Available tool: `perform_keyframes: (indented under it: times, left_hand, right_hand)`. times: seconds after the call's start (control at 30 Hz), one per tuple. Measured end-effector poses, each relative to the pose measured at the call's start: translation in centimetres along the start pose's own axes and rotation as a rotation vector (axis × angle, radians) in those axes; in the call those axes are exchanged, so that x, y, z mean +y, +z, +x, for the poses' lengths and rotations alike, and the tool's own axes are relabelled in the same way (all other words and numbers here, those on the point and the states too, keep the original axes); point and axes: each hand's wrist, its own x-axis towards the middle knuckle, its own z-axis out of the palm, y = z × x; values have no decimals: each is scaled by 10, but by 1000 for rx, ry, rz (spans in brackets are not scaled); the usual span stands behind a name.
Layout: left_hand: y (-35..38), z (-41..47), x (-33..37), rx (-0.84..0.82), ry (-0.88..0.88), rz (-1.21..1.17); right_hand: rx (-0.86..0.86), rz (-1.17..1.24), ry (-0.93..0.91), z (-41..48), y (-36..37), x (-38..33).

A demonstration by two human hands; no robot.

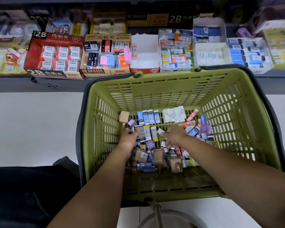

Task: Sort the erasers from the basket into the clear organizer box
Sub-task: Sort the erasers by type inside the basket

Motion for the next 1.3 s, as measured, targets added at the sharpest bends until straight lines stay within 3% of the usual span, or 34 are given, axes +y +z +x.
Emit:
perform_keyframes:
  times: [0.23,0.33,0.43,0.5,0.6,0.8,1.0,1.07,1.13,1.3]
  left_hand:
    - [-1,4,-1,10,28,-11]
    - [-4,10,0,76,129,81]
    - [-2,11,5,114,196,87]
    - [-1,10,5,127,218,92]
    - [0,10,4,155,234,106]
    - [1,9,0,167,208,129]
    - [2,8,-1,149,226,181]
    - [3,8,0,134,222,192]
    - [3,9,0,127,223,190]
    - [5,8,0,92,203,185]
  right_hand:
    - [115,-168,33,-6,-27,-5]
    - [166,71,-9,-4,-55,2]
    - [325,76,-11,5,-77,13]
    - [399,308,-54,15,-78,21]
    - [495,365,-138,29,-74,30]
    - [507,158,-196,35,-75,33]
    - [692,-58,-168,18,-59,22]
    - [652,-196,-269,7,-41,10]
    - [477,-284,-340,3,-23,-2]
    - [29,-317,-265,5,4,-18]
